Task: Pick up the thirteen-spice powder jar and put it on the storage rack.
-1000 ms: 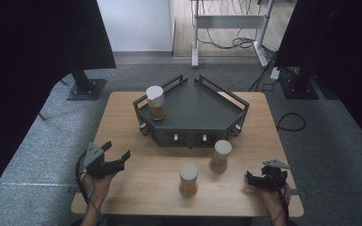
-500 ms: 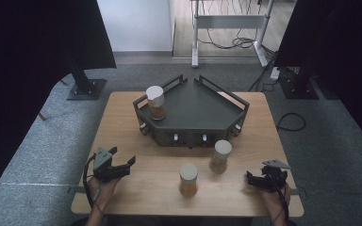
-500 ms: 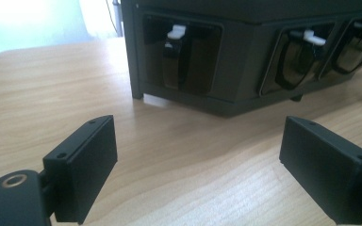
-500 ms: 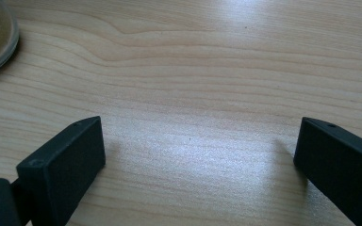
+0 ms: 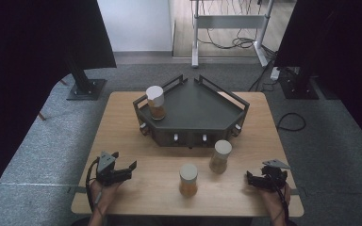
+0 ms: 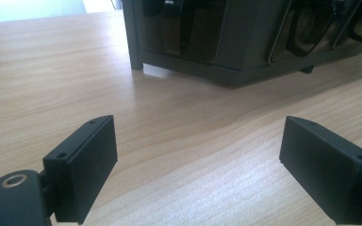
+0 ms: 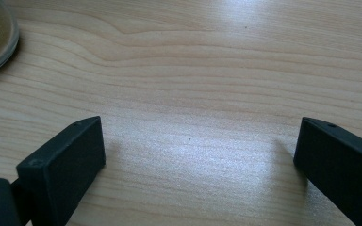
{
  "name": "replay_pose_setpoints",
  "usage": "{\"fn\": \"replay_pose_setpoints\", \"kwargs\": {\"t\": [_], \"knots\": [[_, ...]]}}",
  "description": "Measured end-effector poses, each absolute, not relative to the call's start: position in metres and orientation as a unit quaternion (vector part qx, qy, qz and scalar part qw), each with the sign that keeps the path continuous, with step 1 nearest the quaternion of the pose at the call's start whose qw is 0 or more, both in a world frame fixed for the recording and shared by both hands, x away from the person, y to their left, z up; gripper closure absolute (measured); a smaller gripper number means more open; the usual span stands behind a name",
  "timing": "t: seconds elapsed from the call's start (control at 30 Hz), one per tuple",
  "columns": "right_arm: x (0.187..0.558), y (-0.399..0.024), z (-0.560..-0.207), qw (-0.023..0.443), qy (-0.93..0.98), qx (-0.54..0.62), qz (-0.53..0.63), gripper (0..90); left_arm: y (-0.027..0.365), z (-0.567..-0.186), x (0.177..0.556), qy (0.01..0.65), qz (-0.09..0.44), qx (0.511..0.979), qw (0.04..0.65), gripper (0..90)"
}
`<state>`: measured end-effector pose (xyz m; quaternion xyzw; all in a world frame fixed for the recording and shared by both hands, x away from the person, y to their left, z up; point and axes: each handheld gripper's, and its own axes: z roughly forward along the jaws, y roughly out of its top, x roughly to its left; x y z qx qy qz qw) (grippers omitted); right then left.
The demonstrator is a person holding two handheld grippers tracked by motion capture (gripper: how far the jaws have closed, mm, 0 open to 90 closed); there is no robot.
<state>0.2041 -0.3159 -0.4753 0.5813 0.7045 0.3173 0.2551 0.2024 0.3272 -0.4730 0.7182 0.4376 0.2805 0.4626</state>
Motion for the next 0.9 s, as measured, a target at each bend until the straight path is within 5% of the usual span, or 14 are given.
{"fn": "replay_pose_setpoints", "kwargs": {"t": [0.9], "knots": [[0.2041, -0.3161, -0.4753, 0.255, 0.704, 0.581, 0.318, 1.8, 0.3232, -0.4813, 0.2107, 0.467, 0.264, 0.732, 0.421, 11.9]]}}
